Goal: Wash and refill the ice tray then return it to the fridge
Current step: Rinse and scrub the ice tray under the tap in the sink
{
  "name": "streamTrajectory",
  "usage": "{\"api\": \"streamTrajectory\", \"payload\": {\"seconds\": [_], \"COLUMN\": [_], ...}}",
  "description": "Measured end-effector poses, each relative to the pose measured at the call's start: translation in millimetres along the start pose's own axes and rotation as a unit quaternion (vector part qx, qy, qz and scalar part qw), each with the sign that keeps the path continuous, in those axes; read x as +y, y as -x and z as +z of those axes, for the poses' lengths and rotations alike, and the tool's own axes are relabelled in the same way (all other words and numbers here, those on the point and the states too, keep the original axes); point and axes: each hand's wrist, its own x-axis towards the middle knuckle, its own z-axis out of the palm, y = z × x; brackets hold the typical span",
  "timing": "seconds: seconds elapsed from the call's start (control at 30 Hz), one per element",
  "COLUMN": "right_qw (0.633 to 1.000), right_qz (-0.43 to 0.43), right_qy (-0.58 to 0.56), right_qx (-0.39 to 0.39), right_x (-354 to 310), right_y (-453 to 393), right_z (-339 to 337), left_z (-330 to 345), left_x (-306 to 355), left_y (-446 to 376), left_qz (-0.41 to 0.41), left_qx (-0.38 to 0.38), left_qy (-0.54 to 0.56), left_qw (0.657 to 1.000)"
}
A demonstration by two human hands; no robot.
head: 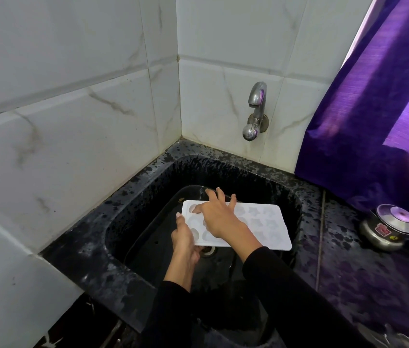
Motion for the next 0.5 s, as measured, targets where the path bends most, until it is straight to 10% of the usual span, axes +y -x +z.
{"api": "streamTrajectory", "payload": {"seconds": [0.5], "right_qw": [0.966], "right_qz": [0.218], "right_qy": [-0.12], "right_qx": [0.064], "right_x": [94], "right_y": [52], "right_z": [-37], "left_z": [-15], "left_x": [12], "left_y": [-15], "left_qz": [-0.009], "left_qx": [0.006], "left_qy": [0.057], "left_qw": [0.998]}}
